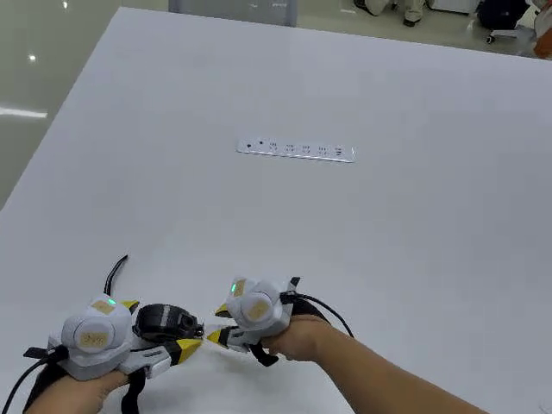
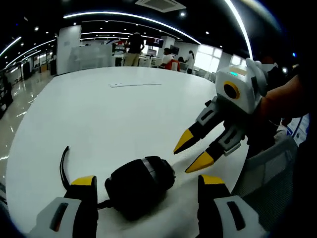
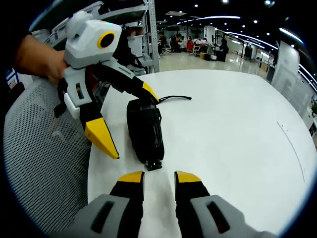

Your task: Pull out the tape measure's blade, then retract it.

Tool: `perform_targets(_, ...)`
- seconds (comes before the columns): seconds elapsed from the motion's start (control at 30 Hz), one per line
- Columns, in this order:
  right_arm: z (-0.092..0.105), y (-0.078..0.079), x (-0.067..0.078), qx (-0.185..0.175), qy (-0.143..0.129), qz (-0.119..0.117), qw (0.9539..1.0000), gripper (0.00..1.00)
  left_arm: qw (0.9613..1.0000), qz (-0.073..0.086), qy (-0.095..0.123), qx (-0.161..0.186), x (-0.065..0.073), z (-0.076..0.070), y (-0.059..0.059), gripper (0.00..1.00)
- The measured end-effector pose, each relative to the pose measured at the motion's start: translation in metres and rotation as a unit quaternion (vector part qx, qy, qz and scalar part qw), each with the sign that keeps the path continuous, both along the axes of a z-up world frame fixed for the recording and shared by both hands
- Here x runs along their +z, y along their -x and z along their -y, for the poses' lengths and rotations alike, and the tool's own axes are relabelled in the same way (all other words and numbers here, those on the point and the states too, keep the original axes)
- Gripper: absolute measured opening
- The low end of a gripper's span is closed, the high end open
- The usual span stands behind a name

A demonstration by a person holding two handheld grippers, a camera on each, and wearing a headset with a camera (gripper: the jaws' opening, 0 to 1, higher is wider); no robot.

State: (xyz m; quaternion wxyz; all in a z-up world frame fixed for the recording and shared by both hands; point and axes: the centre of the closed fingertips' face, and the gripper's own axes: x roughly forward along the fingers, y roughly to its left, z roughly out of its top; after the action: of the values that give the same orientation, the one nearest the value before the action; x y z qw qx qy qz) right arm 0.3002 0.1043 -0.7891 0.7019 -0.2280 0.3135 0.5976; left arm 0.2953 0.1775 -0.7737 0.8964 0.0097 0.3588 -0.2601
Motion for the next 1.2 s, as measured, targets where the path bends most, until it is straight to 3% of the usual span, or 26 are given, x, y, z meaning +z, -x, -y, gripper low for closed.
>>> perform_targets(0.07, 0.006, 0.001, 0.007, -0.009, -0.011, 0.004, 0.9999, 0.25, 0.9999, 0.009, 0.004, -0.009, 0.004, -0.003, 0.002, 0.87)
perform_targets(0.1, 0.012, 0.001, 0.011, -0.015, -0.014, 0.008, 0.9998, 0.27, 0.9988, 0.040, 0.012, -0.025, 0.012, -0.003, 0.000, 0.92)
perform_targets(0.13, 0.017, 0.002, 0.013, -0.020, -0.015, 0.009, 0.9997, 0.28, 0.9983, 0.048, 0.016, -0.029, 0.015, -0.003, 0.001, 0.99)
perform_targets(0.17, 0.025, 0.002, 0.016, -0.029, -0.016, 0.014, 0.9994, 0.29, 0.9988, 0.035, 0.017, -0.029, 0.015, -0.008, 0.006, 1.00)
perform_targets(0.23, 0.035, 0.002, 0.021, -0.037, -0.019, 0.021, 0.9989, 0.32, 0.9989, 0.033, 0.016, -0.028, 0.013, -0.015, 0.007, 1.00)
perform_targets(0.4, 0.072, 0.002, 0.040, -0.079, -0.035, 0.045, 0.9953, 0.39, 0.9982, 0.057, 0.016, -0.009, 0.026, -0.037, 0.007, 1.00)
perform_targets(0.5, 0.099, 0.005, 0.047, -0.107, -0.040, 0.052, 0.9920, 0.44, 0.9969, 0.065, 0.044, 0.004, 0.036, -0.045, 0.009, 1.00)
perform_targets(0.6, 0.122, 0.009, 0.053, -0.128, -0.043, 0.058, 0.9892, 0.50, 0.9965, 0.071, 0.044, 0.002, 0.043, -0.049, 0.013, 1.00)
perform_targets(0.73, 0.148, 0.018, 0.055, -0.143, -0.036, 0.065, 0.9869, 0.57, 0.9974, 0.064, 0.033, 0.002, 0.043, -0.055, 0.019, 1.00)
perform_targets(0.9, 0.179, 0.025, 0.055, -0.177, -0.042, 0.063, 0.9814, 0.63, 0.9968, 0.074, 0.030, -0.011, 0.049, -0.053, 0.025, 1.00)
perform_targets(1.0, 0.198, 0.027, 0.055, -0.190, -0.035, 0.071, 0.9785, 0.65, 0.9982, 0.055, 0.009, -0.023, 0.039, -0.055, 0.033, 1.00)
perform_targets(1.1, 0.217, 0.026, 0.054, -0.204, -0.031, 0.073, 0.9758, 0.66, 0.9985, 0.049, 0.022, -0.013, 0.038, -0.057, 0.035, 1.00)
perform_targets(1.2, 0.229, 0.026, 0.052, -0.214, -0.029, 0.070, 0.9740, 0.72, 0.9981, 0.053, 0.028, -0.012, 0.038, -0.059, 0.036, 1.00)
